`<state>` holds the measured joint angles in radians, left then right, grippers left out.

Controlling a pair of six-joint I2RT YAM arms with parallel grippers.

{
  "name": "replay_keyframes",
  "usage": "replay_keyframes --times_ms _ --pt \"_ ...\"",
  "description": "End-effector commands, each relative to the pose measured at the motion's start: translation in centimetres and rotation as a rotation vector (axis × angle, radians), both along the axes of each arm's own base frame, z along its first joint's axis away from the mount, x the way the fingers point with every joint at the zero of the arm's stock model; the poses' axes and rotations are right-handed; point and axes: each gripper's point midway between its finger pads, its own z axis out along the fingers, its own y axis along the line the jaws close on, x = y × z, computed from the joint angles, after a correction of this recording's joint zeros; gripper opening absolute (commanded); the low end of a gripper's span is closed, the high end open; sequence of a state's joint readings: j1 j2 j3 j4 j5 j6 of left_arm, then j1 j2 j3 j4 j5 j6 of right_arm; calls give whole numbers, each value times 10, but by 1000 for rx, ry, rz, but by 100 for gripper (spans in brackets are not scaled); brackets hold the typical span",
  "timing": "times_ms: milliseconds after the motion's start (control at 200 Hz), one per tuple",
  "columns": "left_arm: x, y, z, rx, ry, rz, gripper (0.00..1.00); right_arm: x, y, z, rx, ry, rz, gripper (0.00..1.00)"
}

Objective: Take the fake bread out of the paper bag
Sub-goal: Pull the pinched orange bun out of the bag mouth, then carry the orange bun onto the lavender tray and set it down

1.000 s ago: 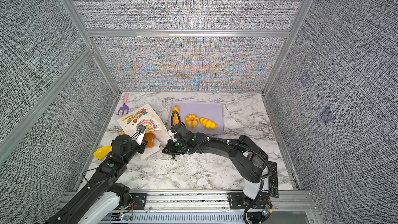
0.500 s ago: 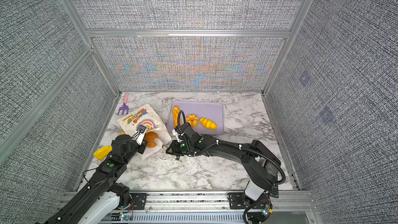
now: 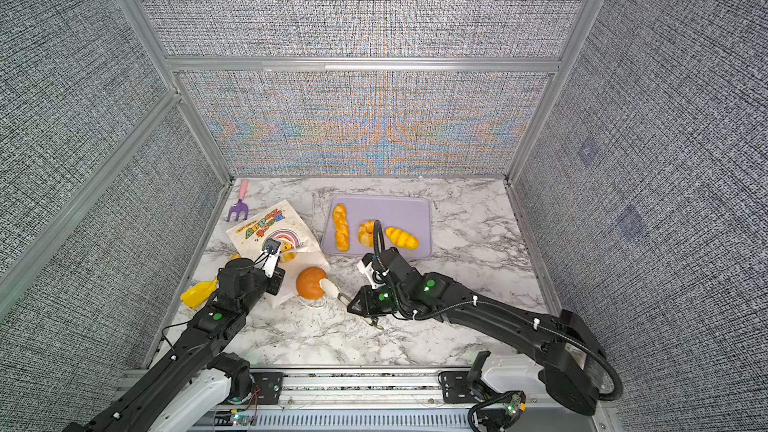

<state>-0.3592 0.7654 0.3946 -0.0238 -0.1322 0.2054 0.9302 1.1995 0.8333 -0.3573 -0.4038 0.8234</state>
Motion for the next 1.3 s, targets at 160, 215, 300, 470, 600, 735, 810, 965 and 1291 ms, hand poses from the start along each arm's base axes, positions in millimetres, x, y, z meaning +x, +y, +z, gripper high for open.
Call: replay_keyframes --times_ms 160,215,300,470,600,735,810,965,1291 --pt "3 1 10 -17 -36 17 0 18 -52 18 7 -65 -132 0" --pt "3 1 10 -16 -37 15 0 27 -62 20 3 -70 -158 0" --pt "2 1 10 -16 -38 14 0 41 -75 19 -12 -67 -193 0" --pt "1 1 11 -19 -41 8 0 64 -93 7 -34 -15 -243 0" --pt "1 0 10 -15 -43 3 0 78 -98 4 -47 -2 -256 0" --pt "1 0 10 -15 -44 -1 0 90 -97 -1 -48 16 -260 0" --pt "1 -1 9 -14 -42 -6 0 98 -95 -4 -45 32 -260 0" --pt "1 -3 8 -13 -37 -13 0 104 -96 -20 -89 66 -245 0" --pt "1 -3 8 -9 -37 -19 0 141 -105 -8 -65 28 -295 0"
